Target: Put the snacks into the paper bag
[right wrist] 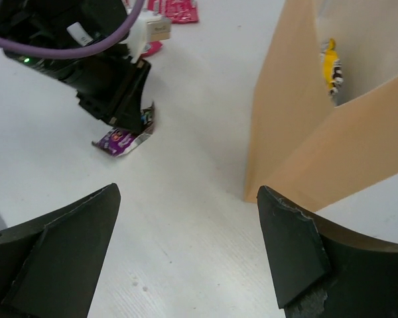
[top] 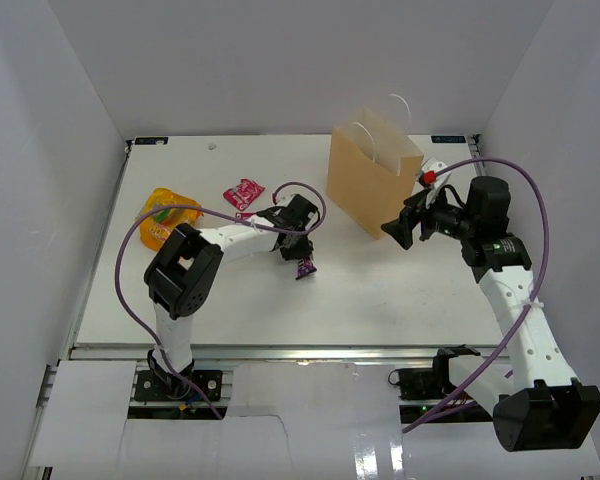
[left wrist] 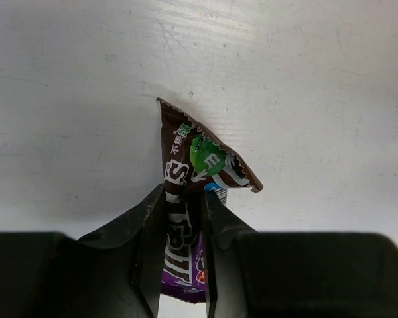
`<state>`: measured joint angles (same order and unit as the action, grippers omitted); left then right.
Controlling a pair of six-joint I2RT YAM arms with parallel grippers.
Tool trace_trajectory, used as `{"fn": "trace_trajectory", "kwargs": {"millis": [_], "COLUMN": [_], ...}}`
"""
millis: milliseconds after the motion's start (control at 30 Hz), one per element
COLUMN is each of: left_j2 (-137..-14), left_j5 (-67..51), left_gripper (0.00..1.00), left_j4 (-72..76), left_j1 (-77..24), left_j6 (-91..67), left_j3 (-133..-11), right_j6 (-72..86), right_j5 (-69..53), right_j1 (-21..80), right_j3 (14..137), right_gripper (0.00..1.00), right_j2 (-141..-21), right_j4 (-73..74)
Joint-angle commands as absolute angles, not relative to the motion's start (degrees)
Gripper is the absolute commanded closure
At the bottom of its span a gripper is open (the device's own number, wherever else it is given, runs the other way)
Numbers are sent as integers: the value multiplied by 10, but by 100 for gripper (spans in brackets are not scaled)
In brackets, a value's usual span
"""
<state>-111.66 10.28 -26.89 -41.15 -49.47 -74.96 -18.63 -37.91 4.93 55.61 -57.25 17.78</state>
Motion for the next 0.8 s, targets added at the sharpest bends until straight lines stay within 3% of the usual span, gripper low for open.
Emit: {"fn": "trace_trajectory", "kwargs": {"millis": [0,133,367,500,767], "left_j2": [-1083,-1011,-895,-881,-912], "left_j5": [112,35,-77,-95,-135], "left_gripper": [66,67,68,69,69], "left_j4": [-293,-194,-47,-23,-4], "left_j1": [-420,-422,-421,-418,-418], "left_j6": [-454,-416,-438,-487,-577], "left_j3": [-737,-655,-533,-526,-561], "right_j6": [-213,-156,-4,68,137], "right_j5": [-470,-531,-425,-297,-277], "right_j1": [48,58,124,176,247], "right_j3": [541,500,448,444,461], "right_gripper": [11,13,17,2,3], "right_j2": [-558,-564,-600,-613,-685], "right_j4": [201,186,115,91,80]}}
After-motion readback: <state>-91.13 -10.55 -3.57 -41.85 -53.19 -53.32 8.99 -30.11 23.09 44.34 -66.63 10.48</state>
